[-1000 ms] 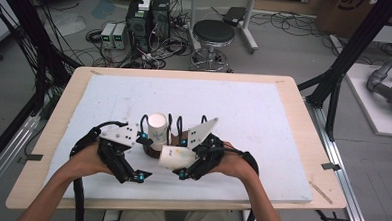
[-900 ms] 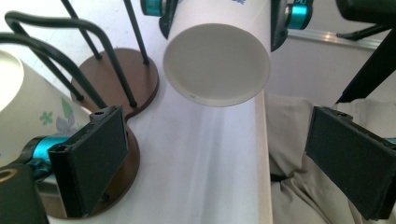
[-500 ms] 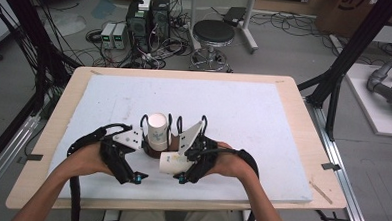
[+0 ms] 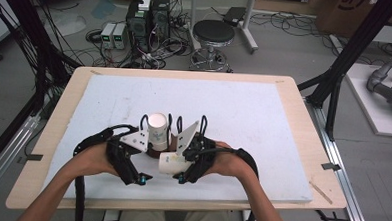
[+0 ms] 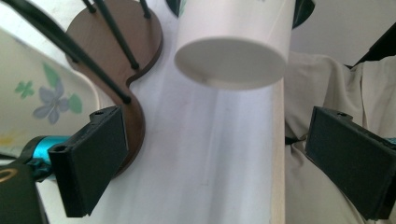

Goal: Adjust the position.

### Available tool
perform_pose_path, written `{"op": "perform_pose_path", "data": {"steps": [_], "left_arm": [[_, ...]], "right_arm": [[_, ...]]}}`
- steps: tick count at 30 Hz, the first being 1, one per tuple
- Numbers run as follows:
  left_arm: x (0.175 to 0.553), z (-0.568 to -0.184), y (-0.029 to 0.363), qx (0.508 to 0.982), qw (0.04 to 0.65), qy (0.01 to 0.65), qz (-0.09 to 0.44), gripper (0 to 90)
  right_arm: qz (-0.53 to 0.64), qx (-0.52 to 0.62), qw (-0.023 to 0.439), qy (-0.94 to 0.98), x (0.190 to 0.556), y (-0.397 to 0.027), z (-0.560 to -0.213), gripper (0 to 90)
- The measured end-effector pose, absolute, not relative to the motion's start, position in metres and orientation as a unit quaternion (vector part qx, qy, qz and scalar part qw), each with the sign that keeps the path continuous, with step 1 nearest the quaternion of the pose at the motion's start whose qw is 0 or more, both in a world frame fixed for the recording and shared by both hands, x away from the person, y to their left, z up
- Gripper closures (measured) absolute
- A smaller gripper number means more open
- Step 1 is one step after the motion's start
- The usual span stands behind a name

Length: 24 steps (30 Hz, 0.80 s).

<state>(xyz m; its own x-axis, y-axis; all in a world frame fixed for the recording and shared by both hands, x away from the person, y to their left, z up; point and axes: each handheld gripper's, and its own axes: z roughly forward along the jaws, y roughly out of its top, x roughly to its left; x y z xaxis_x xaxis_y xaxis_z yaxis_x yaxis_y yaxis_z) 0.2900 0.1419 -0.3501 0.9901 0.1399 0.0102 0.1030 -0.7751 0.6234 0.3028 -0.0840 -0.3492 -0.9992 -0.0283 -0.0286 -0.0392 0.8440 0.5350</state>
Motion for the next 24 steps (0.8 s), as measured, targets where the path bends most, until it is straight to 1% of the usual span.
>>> {"op": "perform_pose_path", "data": {"steps": [8,9,11,12,24], "left_arm": [[0.291,-0.352,0.134,0.944,0.323,0.057,0.033,5.9],[0.29,-0.352,0.133,0.944,0.325,0.058,0.03,7.1],[0.29,-0.352,0.13,0.945,0.321,0.05,0.03,13.9],[0.289,-0.353,0.128,0.944,0.325,0.052,0.027,14.4],[0.289,-0.354,0.116,0.945,0.323,0.039,0.022,15.4]], "right_arm": [[0.276,-0.022,0.01,0.961,0.303,-0.082,-0.351,28.4],[0.275,-0.022,0.01,0.961,0.303,-0.082,-0.351,28.4],[0.274,-0.022,0.01,0.961,0.303,-0.081,-0.351,28.4],[0.274,-0.023,0.009,0.962,0.303,-0.081,-0.351,28.4],[0.271,-0.025,0.01,0.962,0.302,-0.079,-0.352,28.5]]}}
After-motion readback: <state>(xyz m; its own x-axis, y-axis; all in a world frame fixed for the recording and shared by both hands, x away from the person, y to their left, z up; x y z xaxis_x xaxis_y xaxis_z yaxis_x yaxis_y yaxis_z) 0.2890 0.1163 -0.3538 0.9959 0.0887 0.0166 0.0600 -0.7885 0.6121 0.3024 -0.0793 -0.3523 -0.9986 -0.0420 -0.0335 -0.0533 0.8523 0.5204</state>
